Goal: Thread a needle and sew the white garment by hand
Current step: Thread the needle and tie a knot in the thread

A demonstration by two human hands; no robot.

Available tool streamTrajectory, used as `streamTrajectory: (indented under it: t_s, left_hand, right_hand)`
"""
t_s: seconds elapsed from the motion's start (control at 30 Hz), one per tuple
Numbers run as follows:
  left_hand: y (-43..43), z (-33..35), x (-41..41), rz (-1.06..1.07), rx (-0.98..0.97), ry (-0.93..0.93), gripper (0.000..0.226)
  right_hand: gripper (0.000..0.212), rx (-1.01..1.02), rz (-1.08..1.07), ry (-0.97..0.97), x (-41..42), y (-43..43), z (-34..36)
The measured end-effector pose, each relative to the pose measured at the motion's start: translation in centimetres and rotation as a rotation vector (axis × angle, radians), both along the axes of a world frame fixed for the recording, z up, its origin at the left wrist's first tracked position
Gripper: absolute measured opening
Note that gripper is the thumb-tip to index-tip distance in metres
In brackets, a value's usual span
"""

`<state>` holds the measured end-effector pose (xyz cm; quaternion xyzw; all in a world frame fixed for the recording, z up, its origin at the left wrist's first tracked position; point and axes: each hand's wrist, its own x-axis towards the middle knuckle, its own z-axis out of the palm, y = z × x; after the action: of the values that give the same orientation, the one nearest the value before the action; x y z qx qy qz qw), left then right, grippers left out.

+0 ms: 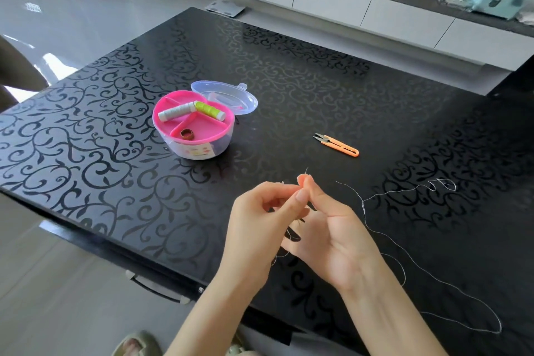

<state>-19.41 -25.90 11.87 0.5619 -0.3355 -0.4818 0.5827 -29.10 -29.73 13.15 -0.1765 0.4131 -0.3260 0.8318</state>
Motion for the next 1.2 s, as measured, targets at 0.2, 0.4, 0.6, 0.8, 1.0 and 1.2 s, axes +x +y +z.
streamTrajectory:
  t_s: [0.2, 0.4, 0.6, 0.8, 1.0, 1.2]
  left_hand:
    - [0.0, -0.1, 0.7, -0.039, 0.028, 0.003, 0.012]
    - [0.3, -0.2, 1.1, -0.033, 0.022, -0.075, 0.007]
    - [0.0, -0.4, 1.1, 0.03, 0.075, -0.255, 0.009]
    - [-1.8, -0.2, 1.3, 0.068, 0.093, -0.649, 0.014]
    - [-4.8, 0.1, 1.6, 0.012, 0.156, -0.947, 0.02]
    - [-7.0, -0.2, 2.6, -0.095, 0.234, -1.16, 0.026]
  right_hand:
    - [0.019, 0.054, 0.051, -0.004, -0.4, -0.3, 0.2]
    - [0.017, -0.106, 0.012, 0.103, -1.9, -0.8, 0.4]
    - [0.015, -0.741, -0.225, 1.186, -7.8, -2.4, -2.1]
    - [0.01, -0.933, -0.104, 1.455, -12.4, -5.4, -4.1]
    - [0.017, -1.09, 0.121, 1.74, -8.1, -9.2, -6.1]
    - [0.016, -0.974, 0.282, 1.717, -6.9, -10.7, -6.4]
